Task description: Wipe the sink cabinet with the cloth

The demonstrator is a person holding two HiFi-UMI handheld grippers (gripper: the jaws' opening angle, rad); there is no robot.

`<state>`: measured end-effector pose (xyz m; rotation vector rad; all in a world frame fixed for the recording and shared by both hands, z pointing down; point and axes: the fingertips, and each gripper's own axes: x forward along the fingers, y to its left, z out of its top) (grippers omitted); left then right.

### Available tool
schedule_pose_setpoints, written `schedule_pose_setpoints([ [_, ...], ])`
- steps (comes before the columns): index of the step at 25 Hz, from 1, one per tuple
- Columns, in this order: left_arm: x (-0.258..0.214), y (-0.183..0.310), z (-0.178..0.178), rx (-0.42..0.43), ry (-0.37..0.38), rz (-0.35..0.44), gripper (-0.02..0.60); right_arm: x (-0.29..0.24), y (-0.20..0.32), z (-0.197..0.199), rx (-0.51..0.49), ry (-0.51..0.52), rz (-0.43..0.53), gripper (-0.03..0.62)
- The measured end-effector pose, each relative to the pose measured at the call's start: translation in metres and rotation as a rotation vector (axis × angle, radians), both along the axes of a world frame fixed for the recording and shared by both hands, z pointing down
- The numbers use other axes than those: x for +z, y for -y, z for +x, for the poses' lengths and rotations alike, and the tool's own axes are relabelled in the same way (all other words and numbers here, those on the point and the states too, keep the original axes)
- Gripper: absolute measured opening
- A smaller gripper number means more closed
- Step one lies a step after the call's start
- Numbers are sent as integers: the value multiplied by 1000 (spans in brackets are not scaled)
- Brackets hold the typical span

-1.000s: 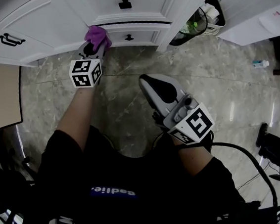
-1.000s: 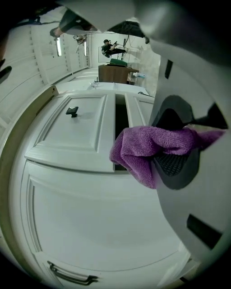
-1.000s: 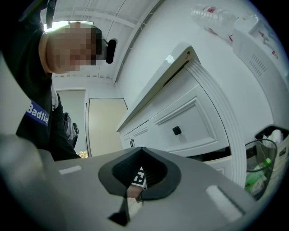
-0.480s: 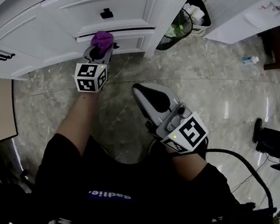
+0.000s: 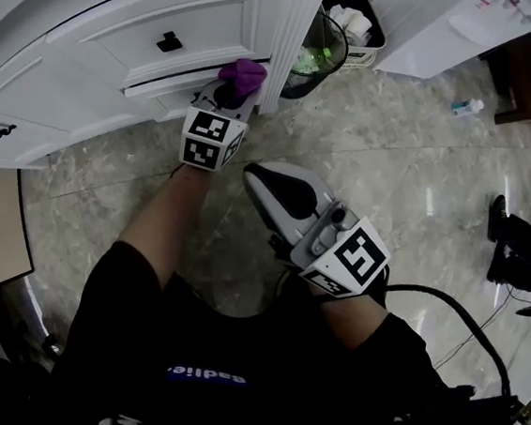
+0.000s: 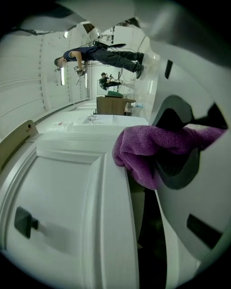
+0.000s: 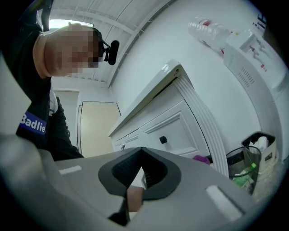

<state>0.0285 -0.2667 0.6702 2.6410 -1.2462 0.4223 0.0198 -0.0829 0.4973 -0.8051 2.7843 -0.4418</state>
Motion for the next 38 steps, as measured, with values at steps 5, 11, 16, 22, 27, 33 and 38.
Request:
schedule_pose_setpoints([
  [5, -3, 5, 32, 60, 17, 2, 87, -3, 4, -1, -11, 21, 6, -6],
  [11, -22, -22, -4, 35, -68, 35, 87, -2, 4, -17, -41, 39, 7, -6],
  [16, -16, -48, -88, -80, -65, 38, 87, 0, 5, -24, -47, 44, -1, -6],
  [22, 30, -53, -213, -306, 48, -24, 87, 1, 3, -33, -59, 45, -9, -6],
  [27, 50, -43, -232, -350, 62, -56, 87, 3, 1, -35, -62, 37, -17, -6],
  [33, 57, -32, -174, -256, 30, -71, 87, 9, -1, -33, -53, 21, -30, -6],
  [38, 53, -30, -115, -171, -16, -71, 87, 7, -3, -25, -48, 20, -32, -6],
])
